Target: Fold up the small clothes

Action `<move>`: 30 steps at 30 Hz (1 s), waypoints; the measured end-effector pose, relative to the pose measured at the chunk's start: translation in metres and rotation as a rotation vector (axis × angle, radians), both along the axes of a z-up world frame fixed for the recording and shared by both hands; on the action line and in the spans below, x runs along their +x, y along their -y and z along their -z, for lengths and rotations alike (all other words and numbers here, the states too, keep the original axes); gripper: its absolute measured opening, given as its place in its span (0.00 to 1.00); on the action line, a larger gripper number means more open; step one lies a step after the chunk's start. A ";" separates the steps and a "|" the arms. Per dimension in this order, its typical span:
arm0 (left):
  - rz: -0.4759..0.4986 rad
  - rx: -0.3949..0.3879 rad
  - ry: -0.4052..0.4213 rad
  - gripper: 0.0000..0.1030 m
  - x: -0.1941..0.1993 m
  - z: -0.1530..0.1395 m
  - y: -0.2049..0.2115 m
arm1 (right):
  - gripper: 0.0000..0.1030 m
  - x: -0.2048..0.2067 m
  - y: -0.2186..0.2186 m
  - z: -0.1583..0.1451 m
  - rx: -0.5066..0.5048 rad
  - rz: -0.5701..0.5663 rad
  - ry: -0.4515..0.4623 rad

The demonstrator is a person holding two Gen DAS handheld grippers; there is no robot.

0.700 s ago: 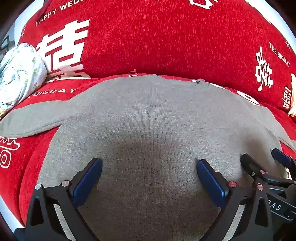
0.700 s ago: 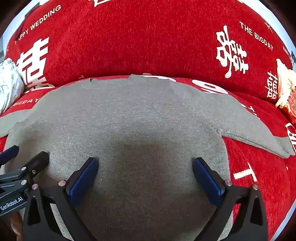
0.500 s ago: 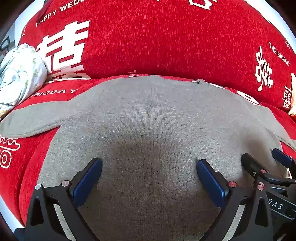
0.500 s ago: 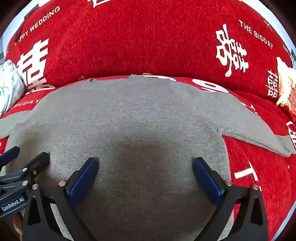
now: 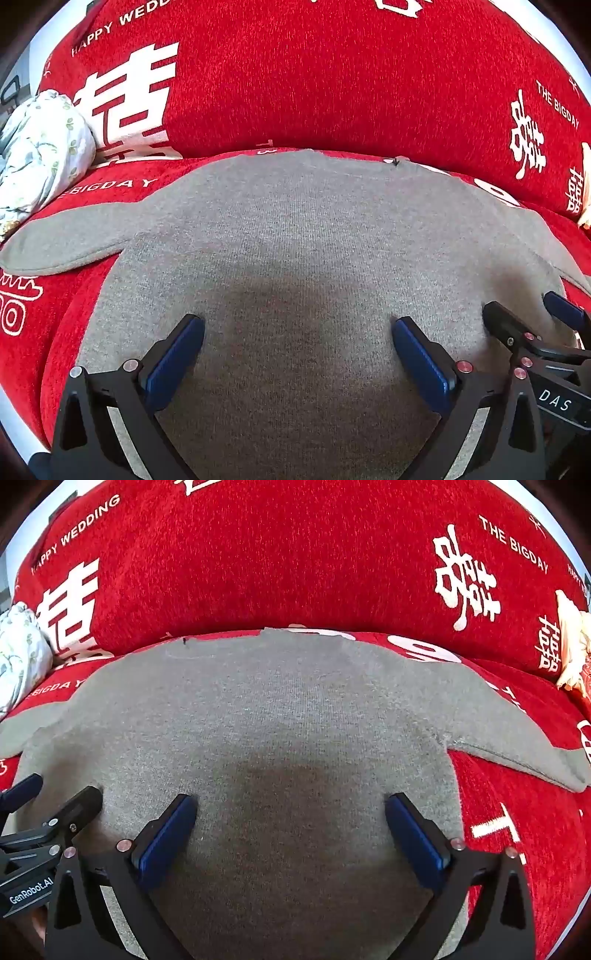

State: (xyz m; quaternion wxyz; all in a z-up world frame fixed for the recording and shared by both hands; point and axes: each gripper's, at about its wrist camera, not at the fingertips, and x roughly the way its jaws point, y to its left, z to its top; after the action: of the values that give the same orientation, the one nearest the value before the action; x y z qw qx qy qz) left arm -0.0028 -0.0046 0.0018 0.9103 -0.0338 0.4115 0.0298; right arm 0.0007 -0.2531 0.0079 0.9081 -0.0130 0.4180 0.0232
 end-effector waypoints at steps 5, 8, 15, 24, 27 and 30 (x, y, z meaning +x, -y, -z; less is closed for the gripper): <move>-0.004 -0.002 -0.004 1.00 0.000 0.000 0.000 | 1.00 0.000 0.000 0.001 -0.002 0.002 0.000; -0.003 -0.002 -0.003 1.00 0.000 0.000 -0.001 | 1.00 -0.001 -0.002 0.001 -0.013 0.005 0.001; -0.006 -0.002 -0.003 1.00 0.000 0.000 -0.001 | 1.00 0.001 -0.005 0.000 -0.034 0.014 -0.007; -0.014 0.020 -0.011 1.00 0.001 0.001 0.001 | 1.00 0.012 0.000 -0.001 -0.019 -0.040 -0.084; -0.018 0.016 -0.016 1.00 0.001 0.000 0.001 | 1.00 0.011 -0.001 -0.001 -0.023 -0.035 -0.080; -0.030 0.015 -0.026 1.00 0.002 -0.001 0.001 | 1.00 0.012 -0.001 -0.002 -0.024 -0.041 -0.085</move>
State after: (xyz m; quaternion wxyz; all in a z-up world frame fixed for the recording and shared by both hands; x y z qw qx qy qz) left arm -0.0006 -0.0056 0.0026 0.9045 -0.0328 0.4227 0.0471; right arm 0.0131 -0.2524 0.0097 0.8885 -0.0314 0.4562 0.0375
